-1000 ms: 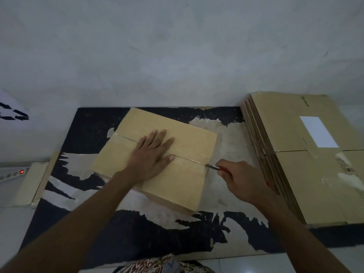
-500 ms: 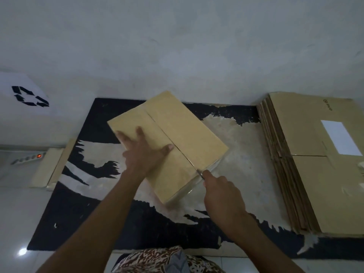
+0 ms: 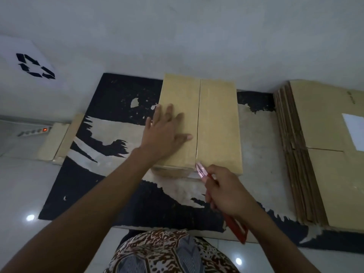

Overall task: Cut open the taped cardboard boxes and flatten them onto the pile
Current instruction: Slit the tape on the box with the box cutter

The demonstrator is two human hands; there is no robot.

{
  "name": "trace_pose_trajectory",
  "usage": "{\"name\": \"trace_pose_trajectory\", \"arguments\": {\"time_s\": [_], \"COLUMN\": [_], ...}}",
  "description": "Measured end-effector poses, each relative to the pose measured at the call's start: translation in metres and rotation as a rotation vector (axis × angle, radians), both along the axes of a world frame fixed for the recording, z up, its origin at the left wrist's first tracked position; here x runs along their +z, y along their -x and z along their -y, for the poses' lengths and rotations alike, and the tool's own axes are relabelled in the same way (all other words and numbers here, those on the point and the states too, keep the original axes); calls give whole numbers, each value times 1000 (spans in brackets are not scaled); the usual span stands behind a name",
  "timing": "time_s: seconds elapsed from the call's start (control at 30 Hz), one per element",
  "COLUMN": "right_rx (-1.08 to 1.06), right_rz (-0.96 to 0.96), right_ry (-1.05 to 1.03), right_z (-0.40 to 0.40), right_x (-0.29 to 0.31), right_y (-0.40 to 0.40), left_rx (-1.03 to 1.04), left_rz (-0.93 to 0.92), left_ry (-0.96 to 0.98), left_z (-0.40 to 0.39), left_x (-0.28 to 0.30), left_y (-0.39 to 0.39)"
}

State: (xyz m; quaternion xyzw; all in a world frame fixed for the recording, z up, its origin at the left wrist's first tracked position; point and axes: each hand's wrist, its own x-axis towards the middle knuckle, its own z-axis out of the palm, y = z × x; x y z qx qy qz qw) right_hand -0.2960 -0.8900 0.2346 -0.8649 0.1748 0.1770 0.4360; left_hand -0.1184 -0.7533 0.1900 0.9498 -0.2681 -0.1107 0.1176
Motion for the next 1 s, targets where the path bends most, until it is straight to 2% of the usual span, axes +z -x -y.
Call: {"name": "trace_pose_trajectory", "arguments": {"time_s": [0.03, 0.13, 0.23, 0.33, 0.4, 0.47, 0.8, 1.0], "right_rx": [-18, 53, 200, 313, 326, 344, 363, 379], "right_rz": [-16, 107, 196, 175, 176, 189, 305, 301], "right_ry": [-6, 271, 426, 675, 755, 828, 895, 968], "right_z": [4, 13, 11, 2, -3, -5, -17, -25], "right_x": [3, 5, 16, 15, 7, -1, -4, -3], "right_y": [3, 16, 16, 6, 3, 2, -6, -9], "left_rx": [-10, -9, -11, -61, -103, -130, -117, -133], "left_rz": [-29, -32, -86, -219, -328, -361, -334, -327], "left_ry": [20, 105, 139, 80, 75, 88, 130, 102], "left_z": [-4, -13, -13, -15, -20, -23, -23, -22], "left_x": [-4, -11, -7, 4, 12, 15, 9, 12], "left_y": [6, 11, 9, 6, 2, -1, 0, 0]}}
